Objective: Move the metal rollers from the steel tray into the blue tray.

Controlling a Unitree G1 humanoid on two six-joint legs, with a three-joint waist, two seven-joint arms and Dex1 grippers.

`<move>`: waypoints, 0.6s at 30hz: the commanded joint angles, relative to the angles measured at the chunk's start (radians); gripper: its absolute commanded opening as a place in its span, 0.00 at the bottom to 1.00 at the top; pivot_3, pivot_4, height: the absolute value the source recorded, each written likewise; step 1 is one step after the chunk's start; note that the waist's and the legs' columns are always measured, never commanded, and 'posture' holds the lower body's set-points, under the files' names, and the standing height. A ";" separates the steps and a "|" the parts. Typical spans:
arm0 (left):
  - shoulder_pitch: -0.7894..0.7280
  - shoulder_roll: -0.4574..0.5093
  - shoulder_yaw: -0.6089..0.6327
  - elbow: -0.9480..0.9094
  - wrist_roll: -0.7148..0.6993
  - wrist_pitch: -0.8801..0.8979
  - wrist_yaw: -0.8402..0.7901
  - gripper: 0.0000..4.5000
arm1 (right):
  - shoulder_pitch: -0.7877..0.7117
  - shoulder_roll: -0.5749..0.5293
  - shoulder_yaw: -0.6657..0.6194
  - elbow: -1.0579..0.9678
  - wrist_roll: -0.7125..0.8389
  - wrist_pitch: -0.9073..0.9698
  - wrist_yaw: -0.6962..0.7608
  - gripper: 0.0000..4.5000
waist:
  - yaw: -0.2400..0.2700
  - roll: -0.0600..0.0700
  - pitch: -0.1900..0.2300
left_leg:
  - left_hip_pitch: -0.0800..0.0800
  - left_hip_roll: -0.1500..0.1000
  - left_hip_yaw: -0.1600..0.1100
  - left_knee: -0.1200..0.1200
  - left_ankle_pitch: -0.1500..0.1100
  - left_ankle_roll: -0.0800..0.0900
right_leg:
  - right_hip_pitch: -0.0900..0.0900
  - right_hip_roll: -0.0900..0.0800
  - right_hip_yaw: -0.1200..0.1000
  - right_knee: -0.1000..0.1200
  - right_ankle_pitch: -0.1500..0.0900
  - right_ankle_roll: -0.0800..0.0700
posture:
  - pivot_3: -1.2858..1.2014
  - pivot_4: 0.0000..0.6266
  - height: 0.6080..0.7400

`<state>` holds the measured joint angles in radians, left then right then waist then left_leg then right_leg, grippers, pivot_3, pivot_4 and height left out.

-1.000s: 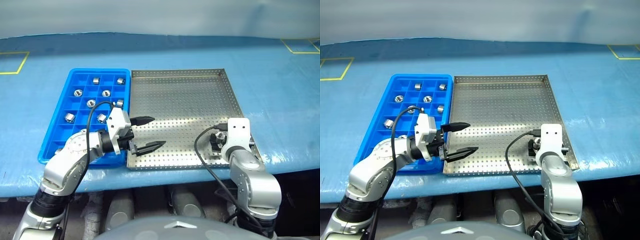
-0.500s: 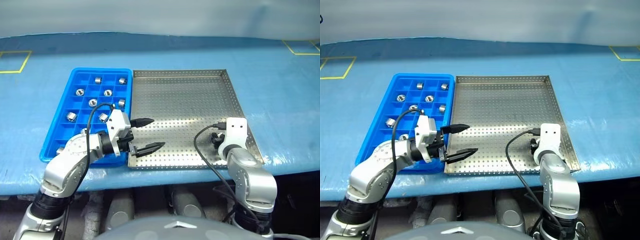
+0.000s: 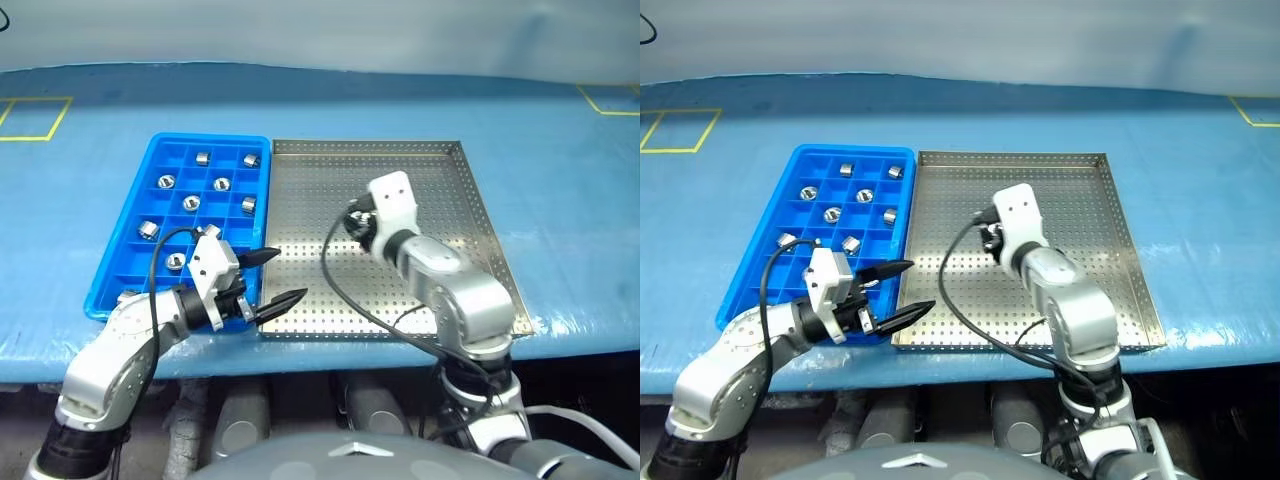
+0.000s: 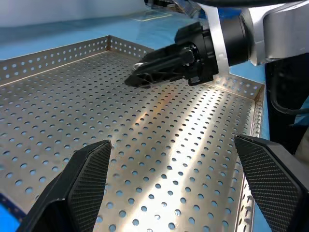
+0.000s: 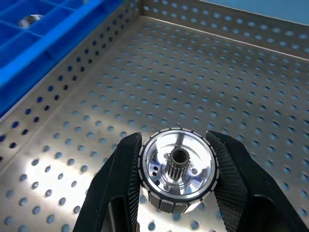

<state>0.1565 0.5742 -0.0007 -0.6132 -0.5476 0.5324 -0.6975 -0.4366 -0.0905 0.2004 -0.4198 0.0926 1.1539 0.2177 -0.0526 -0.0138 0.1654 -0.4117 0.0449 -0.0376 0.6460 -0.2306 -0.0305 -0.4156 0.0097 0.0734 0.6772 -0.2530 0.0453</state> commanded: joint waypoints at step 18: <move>0.542 -0.139 0.194 -0.186 0.144 -0.309 0.136 1.00 | -0.208 0.126 0.392 0.338 0.061 -0.273 0.334 0.38 | 0.149 0.000 0.001 | 0.000 0.001 -0.001 0.000 -0.001 0.000 | 0.000 -0.001 -0.005 -0.001 -0.006 -0.009 | 0.68 0.24 1.00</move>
<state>0.6807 0.4416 0.1833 -0.7894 -0.4121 0.2676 -0.5543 -0.6280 0.0272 0.5778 -0.0769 0.1461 0.9145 0.5330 0.0960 -0.0135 0.1660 -0.4116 0.0457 -0.0388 0.6460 -0.2311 -0.0309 -0.4154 0.0085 0.0687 0.6763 -0.2587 0.0365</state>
